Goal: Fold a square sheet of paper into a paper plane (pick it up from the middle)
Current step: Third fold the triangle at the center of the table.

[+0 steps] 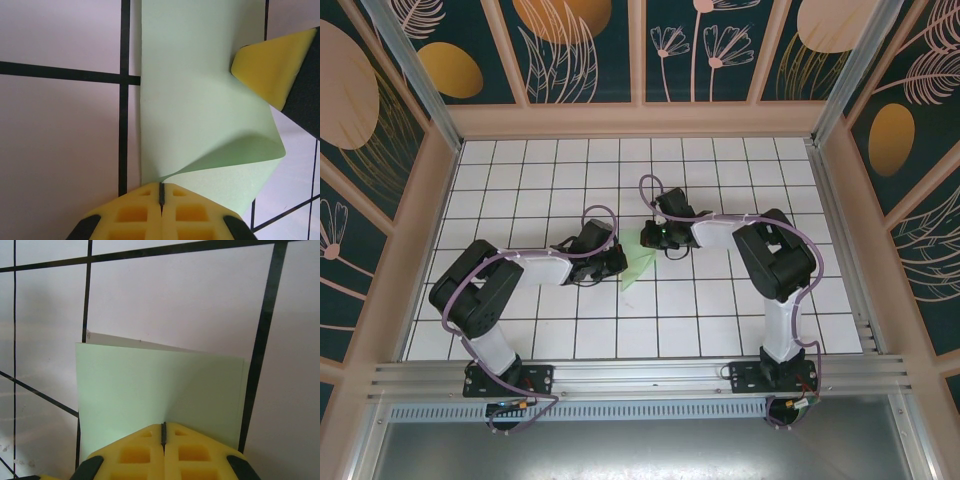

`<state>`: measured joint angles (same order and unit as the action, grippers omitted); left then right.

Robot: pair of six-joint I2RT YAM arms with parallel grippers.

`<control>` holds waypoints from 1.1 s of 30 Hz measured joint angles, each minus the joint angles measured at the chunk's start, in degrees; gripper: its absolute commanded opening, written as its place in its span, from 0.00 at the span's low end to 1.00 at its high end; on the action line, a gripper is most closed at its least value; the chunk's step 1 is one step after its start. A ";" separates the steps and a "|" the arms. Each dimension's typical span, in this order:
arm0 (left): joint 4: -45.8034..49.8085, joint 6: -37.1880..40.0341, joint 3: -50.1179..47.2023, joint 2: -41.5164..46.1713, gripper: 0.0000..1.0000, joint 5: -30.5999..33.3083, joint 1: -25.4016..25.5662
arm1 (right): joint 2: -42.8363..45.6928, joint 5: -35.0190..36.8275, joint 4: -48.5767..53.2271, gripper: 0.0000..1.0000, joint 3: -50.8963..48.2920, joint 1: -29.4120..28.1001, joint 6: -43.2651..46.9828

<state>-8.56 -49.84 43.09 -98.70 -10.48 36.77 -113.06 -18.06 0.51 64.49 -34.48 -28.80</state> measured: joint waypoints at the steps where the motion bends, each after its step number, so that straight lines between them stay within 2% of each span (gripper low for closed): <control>1: -0.02 -0.04 0.00 0.00 0.00 0.04 0.00 | 0.00 0.00 0.00 0.00 0.00 0.00 0.00; 16: -0.04 -0.46 -0.02 0.00 0.00 0.04 0.00 | 0.46 -1.95 -0.07 0.00 -0.39 0.72 -0.09; 24: -0.90 -0.66 -0.52 0.00 0.00 0.04 0.00 | 13.40 -6.82 -5.64 0.03 -9.73 1.53 -2.80; 27: -1.09 -0.72 -0.59 0.00 0.00 0.04 0.00 | 16.22 -8.13 -8.81 0.03 -13.03 0.31 -4.39; 33: -1.16 -0.87 -0.61 0.00 0.00 0.04 0.00 | 14.99 -8.68 -9.90 0.00 -15.21 -4.66 -6.32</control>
<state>-9.72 -50.72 42.48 -98.70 -10.44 36.77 -98.06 -26.74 -9.39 49.28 -39.13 -35.11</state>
